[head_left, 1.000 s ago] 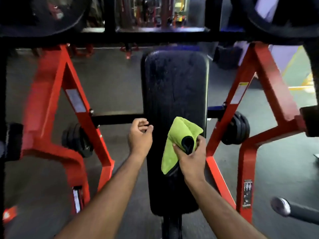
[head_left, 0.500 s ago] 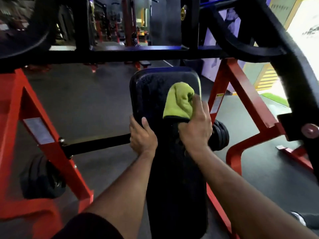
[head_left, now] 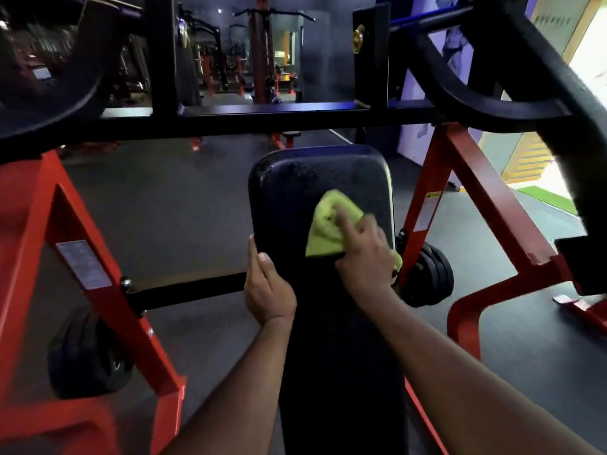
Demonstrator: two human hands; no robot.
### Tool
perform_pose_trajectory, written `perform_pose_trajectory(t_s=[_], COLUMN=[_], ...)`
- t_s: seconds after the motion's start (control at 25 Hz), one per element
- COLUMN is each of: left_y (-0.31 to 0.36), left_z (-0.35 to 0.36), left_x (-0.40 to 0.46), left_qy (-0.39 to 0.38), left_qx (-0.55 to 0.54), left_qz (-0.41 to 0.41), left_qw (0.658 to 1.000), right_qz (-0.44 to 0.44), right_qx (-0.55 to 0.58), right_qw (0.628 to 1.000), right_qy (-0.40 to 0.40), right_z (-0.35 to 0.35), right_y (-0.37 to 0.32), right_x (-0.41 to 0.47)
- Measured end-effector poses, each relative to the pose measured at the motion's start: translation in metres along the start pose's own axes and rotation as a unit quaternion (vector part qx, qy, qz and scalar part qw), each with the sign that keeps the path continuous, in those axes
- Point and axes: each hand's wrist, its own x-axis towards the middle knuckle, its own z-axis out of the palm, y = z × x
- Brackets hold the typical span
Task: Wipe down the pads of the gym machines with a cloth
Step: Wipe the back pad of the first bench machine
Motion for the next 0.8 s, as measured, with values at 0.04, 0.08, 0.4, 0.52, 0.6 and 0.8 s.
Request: perform_pose_trajectory(t_s=[0.04,0.08,0.4,0.52,0.6,0.8], left_y=[0.003,0.006,0.018,0.019,0.019,0.019], left_z=[0.001,0.001,0.001,0.006,0.006,0.006], left_x=[-0.001,-0.003,-0.011,-0.012,-0.013,-0.011], left_qy=[0.007,0.010,0.019,0.038,0.052,0.058], left_qx=[0.004,0.012,0.091,0.115,0.116,0.122], left_qz=[0.002,-0.005,-0.058,-0.050,-0.041,-0.040], left_qw=[1.000,1.000,0.994,0.991,0.991,0.990], right_qz=[0.076,0.127,-0.136,0.093,0.014,-0.272], right_qx=[0.024,0.046,-0.017,0.065,0.063,0.025], right_qw=[0.997,0.990,0.990,0.993,0.997,0.955], right_qy=[0.017,0.039,-0.042,0.033,0.032,-0.117], right_z=[-0.002,-0.003,-0.015,-0.031,-0.038,-0.014], right_y=[0.002,-0.003,0.038,0.013,-0.036,-0.017], right_x=[0.021,0.040,0.012,0.091,0.112,0.020])
